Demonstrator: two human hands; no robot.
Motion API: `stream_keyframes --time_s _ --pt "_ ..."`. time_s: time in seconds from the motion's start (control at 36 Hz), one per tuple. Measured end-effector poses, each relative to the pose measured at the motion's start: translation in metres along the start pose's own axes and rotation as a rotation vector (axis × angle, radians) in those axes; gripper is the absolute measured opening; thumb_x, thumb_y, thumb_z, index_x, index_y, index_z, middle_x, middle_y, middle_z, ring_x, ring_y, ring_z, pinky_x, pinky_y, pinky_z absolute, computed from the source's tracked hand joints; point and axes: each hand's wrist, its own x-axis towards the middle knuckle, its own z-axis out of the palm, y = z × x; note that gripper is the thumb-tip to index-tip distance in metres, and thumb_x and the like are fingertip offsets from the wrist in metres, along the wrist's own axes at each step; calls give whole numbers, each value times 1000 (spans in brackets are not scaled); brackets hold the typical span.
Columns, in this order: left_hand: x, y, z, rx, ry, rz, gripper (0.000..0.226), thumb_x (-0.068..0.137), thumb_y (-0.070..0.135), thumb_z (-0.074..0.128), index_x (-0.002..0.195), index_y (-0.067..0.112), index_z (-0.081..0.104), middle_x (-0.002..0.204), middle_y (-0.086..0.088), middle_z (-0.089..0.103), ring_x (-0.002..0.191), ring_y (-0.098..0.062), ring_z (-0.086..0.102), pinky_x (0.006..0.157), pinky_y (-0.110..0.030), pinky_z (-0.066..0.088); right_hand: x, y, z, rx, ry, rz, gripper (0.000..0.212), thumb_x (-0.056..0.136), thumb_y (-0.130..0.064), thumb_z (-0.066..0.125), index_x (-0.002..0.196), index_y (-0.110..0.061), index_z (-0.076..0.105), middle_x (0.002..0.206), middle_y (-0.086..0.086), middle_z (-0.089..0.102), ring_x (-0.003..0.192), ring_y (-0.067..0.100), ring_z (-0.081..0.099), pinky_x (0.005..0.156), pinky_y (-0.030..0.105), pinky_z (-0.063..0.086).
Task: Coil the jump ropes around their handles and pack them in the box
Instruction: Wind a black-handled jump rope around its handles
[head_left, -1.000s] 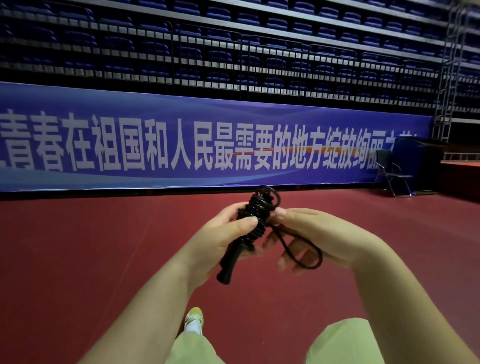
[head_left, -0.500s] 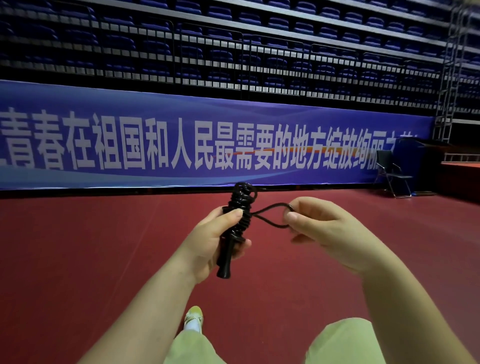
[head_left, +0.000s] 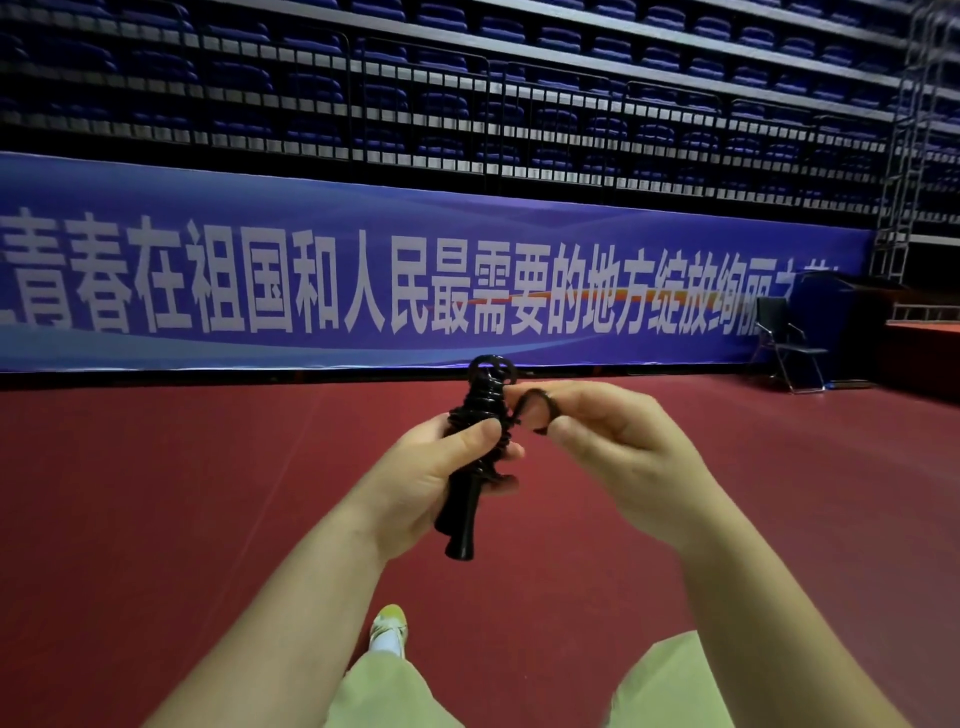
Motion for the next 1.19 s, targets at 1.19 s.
stream_keyframes --time_s 1.19 --pt "-11 -1 7 48 -68 26 48 77 30 59 116 4 56 84 -5 69 74 -24 66 63 -32 56 -4 -3 7 439 324 322 18 75 -24 64 84 -18 78 87 10 73 83 22 70 72 39 59"
